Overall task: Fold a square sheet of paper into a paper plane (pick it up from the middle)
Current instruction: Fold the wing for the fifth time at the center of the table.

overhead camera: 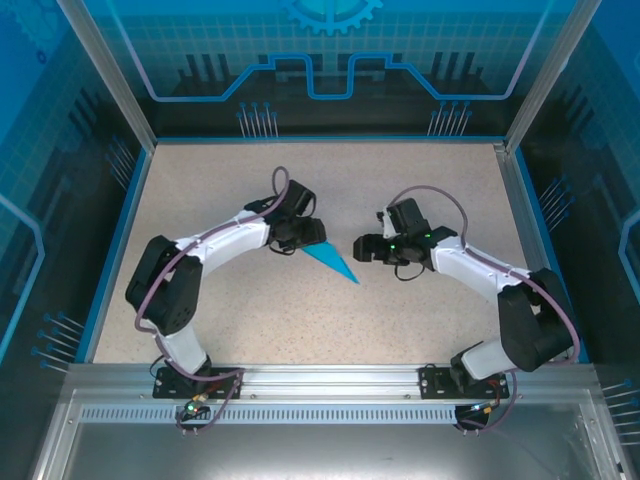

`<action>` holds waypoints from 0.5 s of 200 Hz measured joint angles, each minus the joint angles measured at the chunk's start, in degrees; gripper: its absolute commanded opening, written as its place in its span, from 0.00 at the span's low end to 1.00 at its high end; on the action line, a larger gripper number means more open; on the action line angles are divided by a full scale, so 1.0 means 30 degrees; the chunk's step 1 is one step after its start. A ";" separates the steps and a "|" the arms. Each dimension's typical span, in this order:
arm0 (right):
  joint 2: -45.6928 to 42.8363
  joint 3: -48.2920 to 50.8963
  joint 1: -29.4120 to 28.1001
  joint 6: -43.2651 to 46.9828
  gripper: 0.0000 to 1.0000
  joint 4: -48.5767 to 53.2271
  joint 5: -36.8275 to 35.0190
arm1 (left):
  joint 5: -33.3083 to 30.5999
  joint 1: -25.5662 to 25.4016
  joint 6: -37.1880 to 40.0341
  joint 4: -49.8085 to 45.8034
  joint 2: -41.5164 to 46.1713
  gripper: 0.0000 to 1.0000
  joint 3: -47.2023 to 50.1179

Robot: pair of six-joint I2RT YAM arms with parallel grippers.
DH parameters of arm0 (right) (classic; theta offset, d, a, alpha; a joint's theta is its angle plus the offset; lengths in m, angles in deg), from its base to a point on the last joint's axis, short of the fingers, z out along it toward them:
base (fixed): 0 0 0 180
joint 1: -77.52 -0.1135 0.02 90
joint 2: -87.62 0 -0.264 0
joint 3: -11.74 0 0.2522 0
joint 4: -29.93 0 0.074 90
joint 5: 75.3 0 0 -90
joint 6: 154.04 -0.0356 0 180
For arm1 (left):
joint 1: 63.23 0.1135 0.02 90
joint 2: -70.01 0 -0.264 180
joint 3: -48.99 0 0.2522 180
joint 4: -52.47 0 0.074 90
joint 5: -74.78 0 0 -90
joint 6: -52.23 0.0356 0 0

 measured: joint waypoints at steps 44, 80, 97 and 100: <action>-0.1566 0.1778 0.0998 -0.0117 0.90 0.0503 -0.2463 | -0.2543 -0.2244 -0.0372 -0.2929 -0.3147 0.73 -0.4000; -0.2470 0.2310 0.1807 -0.0102 0.91 0.0532 -0.3024 | -0.4065 -0.2849 -0.0386 -0.5151 -0.5355 0.73 -0.6105; -0.2630 0.2448 0.2004 -0.0058 0.91 0.0546 -0.3096 | -0.4415 -0.2900 -0.0408 -0.5785 -0.5909 0.72 -0.6564; -0.2630 0.2470 0.2018 -0.0051 0.91 0.0546 -0.3089 | -0.4452 -0.2914 -0.0437 -0.5880 -0.5952 0.72 -0.6608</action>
